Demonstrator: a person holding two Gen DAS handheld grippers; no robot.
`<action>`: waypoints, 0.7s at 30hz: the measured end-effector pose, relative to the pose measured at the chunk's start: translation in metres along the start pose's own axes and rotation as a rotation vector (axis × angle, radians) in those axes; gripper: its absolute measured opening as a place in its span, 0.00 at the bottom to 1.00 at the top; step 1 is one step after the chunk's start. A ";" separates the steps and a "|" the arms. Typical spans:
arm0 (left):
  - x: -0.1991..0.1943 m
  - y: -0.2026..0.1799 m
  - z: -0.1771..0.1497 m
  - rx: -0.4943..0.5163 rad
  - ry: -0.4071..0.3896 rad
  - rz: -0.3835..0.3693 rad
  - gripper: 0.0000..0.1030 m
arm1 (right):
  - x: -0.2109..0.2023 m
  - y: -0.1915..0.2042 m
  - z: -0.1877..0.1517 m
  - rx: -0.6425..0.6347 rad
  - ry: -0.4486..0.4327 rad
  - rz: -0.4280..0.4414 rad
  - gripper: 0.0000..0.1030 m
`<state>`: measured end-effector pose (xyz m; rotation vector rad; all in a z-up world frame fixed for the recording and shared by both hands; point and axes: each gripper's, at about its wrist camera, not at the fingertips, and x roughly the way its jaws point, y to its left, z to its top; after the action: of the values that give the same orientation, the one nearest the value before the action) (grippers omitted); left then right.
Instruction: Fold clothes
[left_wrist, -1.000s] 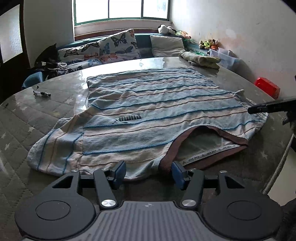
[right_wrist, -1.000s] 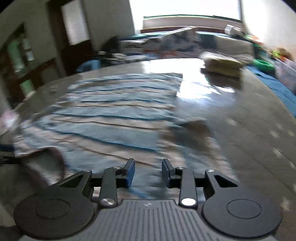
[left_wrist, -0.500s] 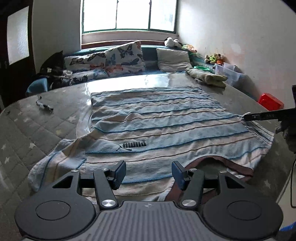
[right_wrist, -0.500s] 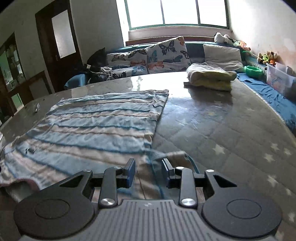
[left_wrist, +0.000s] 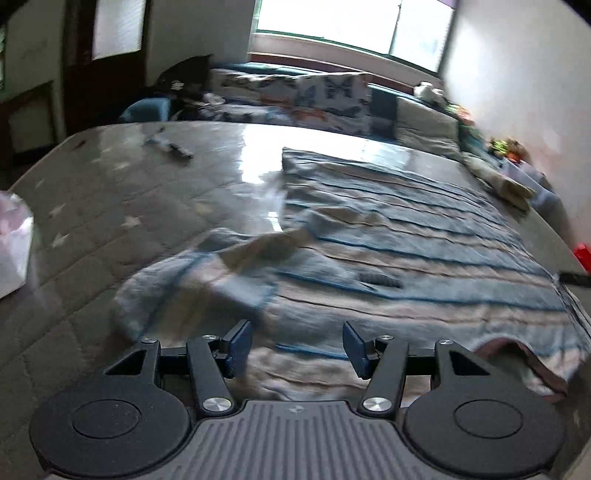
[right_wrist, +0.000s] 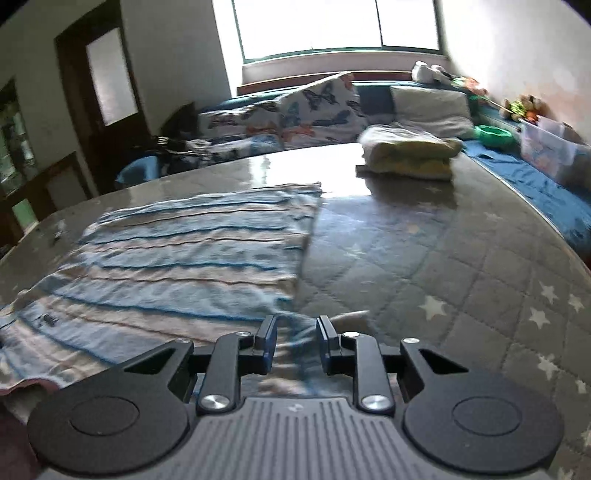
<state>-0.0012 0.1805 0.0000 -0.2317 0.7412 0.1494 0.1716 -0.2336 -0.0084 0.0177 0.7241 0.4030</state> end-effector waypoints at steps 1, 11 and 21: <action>0.000 0.002 0.004 -0.005 -0.010 0.004 0.56 | -0.002 0.004 -0.001 -0.007 -0.001 0.010 0.25; 0.046 0.025 0.050 -0.053 -0.002 -0.018 0.41 | 0.006 0.015 -0.013 0.019 0.032 0.010 0.33; 0.052 0.040 0.046 -0.014 -0.032 0.091 0.29 | -0.005 0.016 -0.016 0.026 0.018 0.014 0.34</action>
<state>0.0580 0.2335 -0.0090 -0.2091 0.7196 0.2441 0.1525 -0.2223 -0.0147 0.0441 0.7473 0.4075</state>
